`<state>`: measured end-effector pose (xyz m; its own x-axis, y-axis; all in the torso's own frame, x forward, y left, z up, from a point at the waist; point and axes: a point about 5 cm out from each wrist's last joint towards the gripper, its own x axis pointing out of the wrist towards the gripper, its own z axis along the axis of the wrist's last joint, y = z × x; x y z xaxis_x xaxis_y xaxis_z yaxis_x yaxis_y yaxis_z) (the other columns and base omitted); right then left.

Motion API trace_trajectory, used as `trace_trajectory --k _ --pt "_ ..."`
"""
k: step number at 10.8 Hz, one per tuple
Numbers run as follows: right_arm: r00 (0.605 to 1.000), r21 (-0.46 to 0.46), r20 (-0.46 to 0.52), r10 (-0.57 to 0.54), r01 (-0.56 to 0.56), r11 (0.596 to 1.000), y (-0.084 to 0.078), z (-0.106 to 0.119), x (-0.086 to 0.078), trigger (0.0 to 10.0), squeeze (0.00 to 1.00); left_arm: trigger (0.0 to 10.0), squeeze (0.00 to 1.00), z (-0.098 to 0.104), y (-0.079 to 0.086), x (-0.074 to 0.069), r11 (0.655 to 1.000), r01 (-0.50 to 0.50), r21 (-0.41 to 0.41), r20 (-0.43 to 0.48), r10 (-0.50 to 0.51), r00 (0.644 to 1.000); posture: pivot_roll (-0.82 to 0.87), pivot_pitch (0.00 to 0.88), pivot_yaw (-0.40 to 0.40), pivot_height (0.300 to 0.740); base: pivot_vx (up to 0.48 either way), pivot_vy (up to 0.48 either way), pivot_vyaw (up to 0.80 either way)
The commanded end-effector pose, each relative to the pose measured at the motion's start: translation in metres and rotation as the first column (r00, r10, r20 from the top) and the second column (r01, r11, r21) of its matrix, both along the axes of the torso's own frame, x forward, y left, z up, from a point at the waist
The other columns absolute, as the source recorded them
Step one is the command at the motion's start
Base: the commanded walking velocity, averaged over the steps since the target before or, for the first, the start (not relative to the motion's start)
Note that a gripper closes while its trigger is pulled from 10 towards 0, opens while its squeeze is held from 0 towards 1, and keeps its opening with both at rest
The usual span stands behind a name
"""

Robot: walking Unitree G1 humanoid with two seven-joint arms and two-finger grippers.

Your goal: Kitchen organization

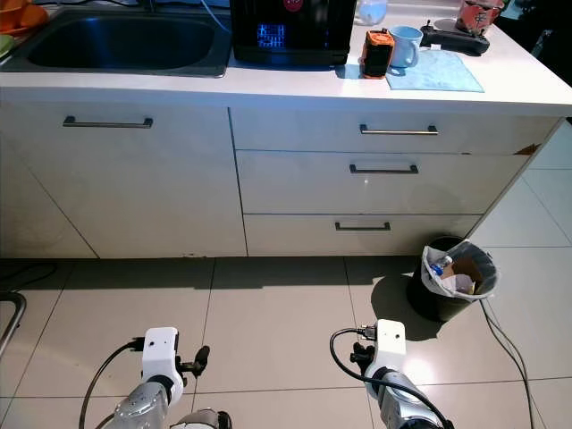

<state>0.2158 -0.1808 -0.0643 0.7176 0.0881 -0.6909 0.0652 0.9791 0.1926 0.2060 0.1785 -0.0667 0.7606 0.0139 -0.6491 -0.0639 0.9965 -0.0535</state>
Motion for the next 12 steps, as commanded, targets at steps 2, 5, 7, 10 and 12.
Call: trace_trajectory --k 2,5,7,10,12 --pt "1.000 0.014 -0.009 -0.021 0.022 1.000 0.000 -0.001 0.000 10.0 0.00 10.0 0.00 -0.002 0.000 -0.002 1.000 0.009 -0.001 -0.019 -0.009 1.000 0.05 0.045 -0.015 0.723 0.000 0.000 0.00" --pt "0.997 0.002 0.079 0.019 -0.019 1.000 0.003 0.011 0.017 10.0 0.00 10.0 0.00 0.012 -0.005 0.017 1.000 -0.005 0.004 0.088 0.004 0.996 0.06 0.068 -0.031 0.740 0.000 0.000 0.00" --pt "0.989 0.003 0.142 0.034 -0.035 0.999 0.006 0.021 0.030 10.0 0.00 10.0 0.00 0.021 -0.005 0.029 1.000 -0.022 0.006 0.149 0.021 0.989 0.06 0.077 -0.030 0.740 0.000 0.000 0.00" --pt "0.986 0.001 0.163 0.029 -0.030 1.000 0.006 0.023 0.032 10.0 0.00 10.0 0.00 0.023 -0.005 0.031 1.000 -0.026 0.004 0.169 0.025 0.985 0.05 0.085 -0.030 0.740 0.000 0.000 0.00" --pt "0.954 0.006 0.298 0.012 -0.014 1.000 0.003 0.045 0.054 10.0 0.00 10.0 0.00 0.043 0.001 0.050 0.998 -0.065 0.012 0.309 0.058 0.949 0.05 0.092 -0.031 0.740 0.000 0.000 0.00"
